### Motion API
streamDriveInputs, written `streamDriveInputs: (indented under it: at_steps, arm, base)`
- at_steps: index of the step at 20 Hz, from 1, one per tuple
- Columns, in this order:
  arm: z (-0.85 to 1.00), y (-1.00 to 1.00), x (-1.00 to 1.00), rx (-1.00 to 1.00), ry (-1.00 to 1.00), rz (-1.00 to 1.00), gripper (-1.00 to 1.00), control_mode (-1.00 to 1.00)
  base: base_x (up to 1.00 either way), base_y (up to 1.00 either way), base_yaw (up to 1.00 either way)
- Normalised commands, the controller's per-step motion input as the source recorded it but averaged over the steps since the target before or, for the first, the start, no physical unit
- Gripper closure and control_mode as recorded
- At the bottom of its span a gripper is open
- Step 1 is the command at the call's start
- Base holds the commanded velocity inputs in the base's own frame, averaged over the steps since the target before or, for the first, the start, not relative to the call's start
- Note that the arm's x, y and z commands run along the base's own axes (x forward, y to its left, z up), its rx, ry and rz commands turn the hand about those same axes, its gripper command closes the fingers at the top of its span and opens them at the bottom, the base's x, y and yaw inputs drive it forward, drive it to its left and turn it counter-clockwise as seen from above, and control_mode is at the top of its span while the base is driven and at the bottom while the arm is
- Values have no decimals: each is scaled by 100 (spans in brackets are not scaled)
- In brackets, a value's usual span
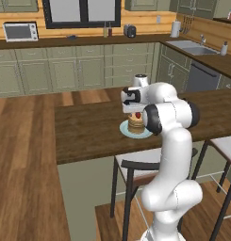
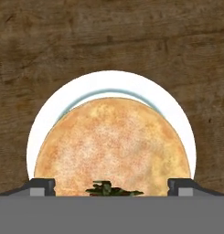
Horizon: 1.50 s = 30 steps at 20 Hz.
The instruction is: Take the strawberry from the fridge and place it on top of the pancake, located on the dining counter.
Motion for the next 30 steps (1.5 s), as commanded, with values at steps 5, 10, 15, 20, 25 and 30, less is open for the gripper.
streamDriveInputs:
  at_steps: [5,10,15,20,25,30]
  arm:
    - [28,10,-15,-1,-3,0,-100,-100]
    - [70,0,-79,0,-9,0,-100,-100]
    - [62,1,-100,0,-5,0,-100,-100]
    - [56,0,-100,0,-5,1,-100,-100]
    - [58,0,-100,3,-2,1,-100,-100]
    - [27,1,-100,3,0,3,-100,-100]
  base:
    - [0,0,0]
    - [0,0,0]
    - [0,0,0]
    - [0,0,0]
    - [0,0,0]
    - [0,0,0]
